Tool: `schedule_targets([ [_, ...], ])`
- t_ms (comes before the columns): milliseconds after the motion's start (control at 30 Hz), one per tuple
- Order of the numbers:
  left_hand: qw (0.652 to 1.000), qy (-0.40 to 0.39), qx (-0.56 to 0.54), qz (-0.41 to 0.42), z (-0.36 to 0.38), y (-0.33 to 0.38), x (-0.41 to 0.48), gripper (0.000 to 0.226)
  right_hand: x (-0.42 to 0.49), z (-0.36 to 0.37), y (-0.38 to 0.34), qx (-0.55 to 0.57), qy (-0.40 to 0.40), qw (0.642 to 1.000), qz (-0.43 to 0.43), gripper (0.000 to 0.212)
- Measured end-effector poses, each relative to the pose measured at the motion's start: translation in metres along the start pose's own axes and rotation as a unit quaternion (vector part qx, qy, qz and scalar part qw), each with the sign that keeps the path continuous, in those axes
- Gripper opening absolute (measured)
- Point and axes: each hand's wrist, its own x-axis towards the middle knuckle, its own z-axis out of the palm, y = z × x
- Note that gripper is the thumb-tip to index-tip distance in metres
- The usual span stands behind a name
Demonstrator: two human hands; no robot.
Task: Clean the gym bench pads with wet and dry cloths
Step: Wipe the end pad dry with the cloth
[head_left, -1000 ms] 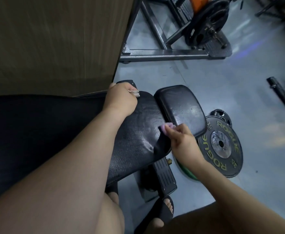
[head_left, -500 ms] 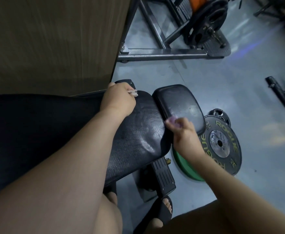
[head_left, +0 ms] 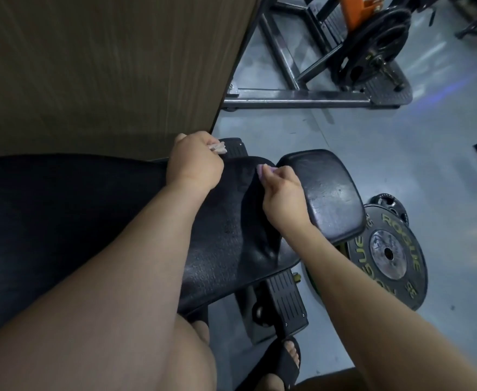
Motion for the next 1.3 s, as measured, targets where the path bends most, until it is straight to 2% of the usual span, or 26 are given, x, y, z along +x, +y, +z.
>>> schedule_targets([
  [100, 1.0, 0.013, -0.016, -0.011, -0.005, -0.003, 0.003, 0.041, -0.04, -0.008, -0.018, 0.029, -0.078, 0.989, -0.121, 0.044],
  [133, 1.0, 0.02, -0.021, -0.013, -0.006, -0.003, 0.004, 0.04, -0.051, -0.013, -0.018, 0.033, -0.113, 0.981, -0.153, 0.045],
  [200, 0.999, 0.03, -0.029, -0.011, -0.006, -0.001, 0.006, 0.037, -0.039, -0.017, -0.008, 0.012, -0.111, 0.977, -0.183, 0.042],
  [300, 0.999, 0.035, -0.032, 0.003, -0.001, 0.002, 0.006, 0.034, 0.015, -0.002, 0.009, -0.011, -0.015, 0.998, -0.067, 0.029],
  [367, 0.999, 0.043, -0.023, 0.009, 0.0, -0.003, 0.006, 0.035, 0.023, 0.013, -0.006, 0.001, -0.004, 1.0, -0.02, 0.025],
  [400, 0.999, 0.048, -0.022, 0.008, -0.001, -0.006, 0.008, 0.036, 0.016, 0.019, -0.018, 0.008, -0.021, 0.999, -0.037, 0.033],
  [467, 0.998, 0.055, -0.026, -0.001, -0.003, -0.012, 0.011, 0.038, -0.006, 0.019, -0.033, 0.027, -0.065, 0.99, -0.124, 0.045],
  [533, 0.998, 0.054, -0.033, -0.005, -0.004, -0.015, 0.012, 0.038, -0.003, 0.013, -0.025, 0.023, -0.075, 0.982, -0.174, 0.044],
  [567, 0.998, 0.05, -0.041, -0.001, -0.003, -0.015, 0.012, 0.035, 0.008, 0.013, -0.015, 0.008, -0.06, 0.985, -0.161, 0.041],
  [633, 0.997, 0.042, -0.057, 0.007, -0.001, -0.016, 0.014, 0.029, 0.036, 0.016, -0.001, -0.019, -0.02, 0.998, -0.064, 0.038],
  [700, 0.998, 0.046, -0.047, -0.006, 0.0, -0.018, 0.015, 0.027, 0.049, 0.025, -0.006, -0.025, -0.021, 0.999, 0.015, 0.04],
  [733, 0.998, 0.059, -0.034, -0.018, -0.001, -0.02, 0.018, 0.027, 0.045, 0.031, -0.017, -0.021, -0.028, 0.999, 0.005, 0.043],
  [800, 0.994, 0.099, -0.009, -0.042, -0.001, -0.024, 0.023, 0.032, 0.027, 0.035, -0.038, 0.001, -0.058, 0.995, -0.085, 0.049],
  [867, 0.991, 0.123, -0.01, -0.047, -0.001, -0.025, 0.024, 0.034, 0.018, 0.031, -0.035, 0.008, -0.09, 0.981, -0.17, 0.046],
  [900, 0.991, 0.124, -0.012, -0.047, -0.001, -0.024, 0.025, 0.035, 0.023, 0.028, -0.028, 0.0, -0.084, 0.981, -0.178, 0.044],
  [1000, 0.994, 0.107, -0.016, -0.031, 0.0, -0.025, 0.023, 0.036, 0.048, 0.027, -0.004, -0.021, -0.036, 0.997, -0.07, 0.037],
  [1067, 0.995, 0.097, -0.026, -0.028, -0.004, -0.026, 0.021, 0.032, 0.047, 0.033, -0.008, -0.01, -0.021, 0.999, -0.037, 0.033],
  [1167, 0.994, 0.089, -0.049, -0.036, -0.009, -0.027, 0.021, 0.027, 0.008, 0.029, -0.031, 0.03, -0.038, 0.993, -0.109, 0.048],
  [1300, 0.996, 0.071, -0.044, -0.018, -0.005, -0.026, 0.019, 0.029, -0.075, 0.003, -0.033, 0.061, -0.143, 0.959, -0.238, 0.064],
])
